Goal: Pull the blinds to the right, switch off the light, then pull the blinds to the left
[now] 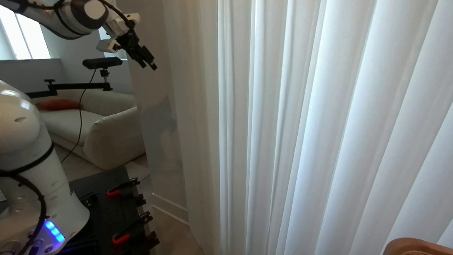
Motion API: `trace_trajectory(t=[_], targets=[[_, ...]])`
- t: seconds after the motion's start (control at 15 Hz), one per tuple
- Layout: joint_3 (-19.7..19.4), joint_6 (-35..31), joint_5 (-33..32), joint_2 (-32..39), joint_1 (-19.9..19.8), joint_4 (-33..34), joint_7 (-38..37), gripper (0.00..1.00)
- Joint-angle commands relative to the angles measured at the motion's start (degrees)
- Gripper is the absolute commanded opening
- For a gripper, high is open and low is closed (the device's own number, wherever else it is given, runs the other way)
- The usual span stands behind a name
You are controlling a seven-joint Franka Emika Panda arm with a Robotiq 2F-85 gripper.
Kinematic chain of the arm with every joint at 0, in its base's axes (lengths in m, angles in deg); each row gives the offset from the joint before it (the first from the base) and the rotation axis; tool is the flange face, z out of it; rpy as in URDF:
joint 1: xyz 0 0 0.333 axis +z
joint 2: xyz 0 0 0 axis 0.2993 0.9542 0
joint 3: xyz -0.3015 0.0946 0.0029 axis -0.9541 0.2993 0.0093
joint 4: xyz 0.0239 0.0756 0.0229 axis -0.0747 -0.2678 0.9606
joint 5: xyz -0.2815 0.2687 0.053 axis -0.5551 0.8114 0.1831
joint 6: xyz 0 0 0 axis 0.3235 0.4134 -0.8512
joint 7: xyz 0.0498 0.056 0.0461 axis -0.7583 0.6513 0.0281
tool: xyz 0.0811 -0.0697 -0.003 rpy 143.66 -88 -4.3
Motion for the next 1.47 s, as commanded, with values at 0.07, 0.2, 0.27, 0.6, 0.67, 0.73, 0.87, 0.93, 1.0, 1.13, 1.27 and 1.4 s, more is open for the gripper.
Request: trace_trajectory(t=[0.07, 0.2, 0.27, 0.6, 0.67, 0.73, 0.87, 0.93, 1.0, 1.13, 1.27, 1.4], targets=[[5.26, -2.69, -5.91, 5.02, -3.64, 7.28, -5.69, 1.0], [7.21, -4.19, -8.05, 6.17, -4.93, 9.33, -7.37, 1.0], [8.36, -4.82, -9.14, 6.52, -5.95, 10.43, -8.36, 1.0], [12.77, -7.32, -13.46, 7.37, -10.95, 14.45, -11.6, 0.56], [13.46, -7.23, -13.91, 7.23, -11.73, 15.29, -11.74, 0.49], [14.3, -7.19, -14.37, 6.92, -12.62, 15.98, -12.02, 0.4], [15.86, -7.69, -15.55, 6.59, -14.48, 17.17, -13.14, 0.27], [16.74, -8.16, -16.24, 6.44, -15.56, 17.69, -13.69, 0.18], [17.61, -8.36, -17.01, 6.26, -16.71, 18.13, -14.43, 0.12], [20.02, -8.86, -19.47, 5.58, -19.81, 19.03, -16.12, 0.0], [23.23, -9.51, -22.88, 3.83, -24.06, 19.71, -18.66, 0.0], [25.98, -9.78, -25.69, 2.03, -27.85, 20.35, -20.75, 0.0]])
